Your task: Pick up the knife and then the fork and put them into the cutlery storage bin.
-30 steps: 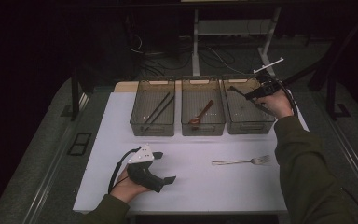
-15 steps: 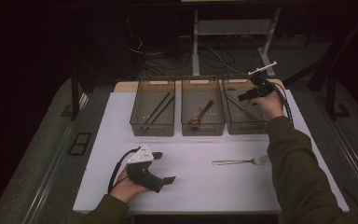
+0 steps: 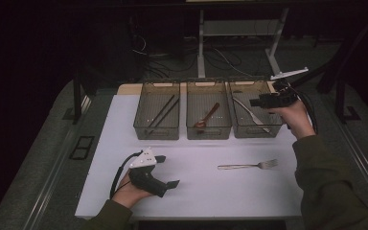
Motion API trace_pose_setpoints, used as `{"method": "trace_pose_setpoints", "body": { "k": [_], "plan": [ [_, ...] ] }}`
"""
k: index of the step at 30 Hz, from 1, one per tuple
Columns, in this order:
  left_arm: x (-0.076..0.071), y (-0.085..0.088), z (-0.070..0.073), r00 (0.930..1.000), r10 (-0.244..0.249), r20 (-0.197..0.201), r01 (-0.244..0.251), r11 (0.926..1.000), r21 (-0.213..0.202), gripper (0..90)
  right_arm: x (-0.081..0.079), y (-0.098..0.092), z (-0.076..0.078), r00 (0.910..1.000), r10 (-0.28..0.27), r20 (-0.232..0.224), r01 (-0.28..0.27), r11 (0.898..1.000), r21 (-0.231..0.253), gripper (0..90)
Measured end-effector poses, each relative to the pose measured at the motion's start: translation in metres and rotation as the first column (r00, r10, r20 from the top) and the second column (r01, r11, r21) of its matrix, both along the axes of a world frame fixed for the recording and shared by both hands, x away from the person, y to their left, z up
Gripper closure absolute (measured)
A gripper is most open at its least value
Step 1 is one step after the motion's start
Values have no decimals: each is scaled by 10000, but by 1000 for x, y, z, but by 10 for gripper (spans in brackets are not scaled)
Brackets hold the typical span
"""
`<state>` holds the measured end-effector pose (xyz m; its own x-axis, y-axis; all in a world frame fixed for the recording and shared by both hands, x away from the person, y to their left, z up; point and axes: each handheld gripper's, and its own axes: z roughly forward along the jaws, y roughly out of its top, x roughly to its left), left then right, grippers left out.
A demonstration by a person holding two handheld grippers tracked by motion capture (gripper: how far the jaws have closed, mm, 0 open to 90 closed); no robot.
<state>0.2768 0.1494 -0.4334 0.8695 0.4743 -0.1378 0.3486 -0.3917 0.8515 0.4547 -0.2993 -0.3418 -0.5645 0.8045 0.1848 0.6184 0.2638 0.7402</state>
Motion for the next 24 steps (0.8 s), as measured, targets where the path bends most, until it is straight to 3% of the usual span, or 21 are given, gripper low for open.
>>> {"method": "trace_pose_setpoints", "body": {
  "k": [9,11,14,24],
  "plan": [
    [0,1,2,10000,-7,-7,7,10000,-73,0,-46,3,9,9956,688,643,-665,9971,-379,509],
    [0,1,2,10000,-15,-12,15,10000,-56,0,-54,5,10,9959,833,348,-821,9961,-336,548],
    [0,1,1,10000,10,-10,-10,9999,-104,0,-68,6,7,9945,871,582,-839,9949,-556,622],
    [0,1,0,10000,7,-72,-7,10000,-69,8,-99,4,-15,9924,1230,86,-1219,9892,-818,867]
  ]
}}
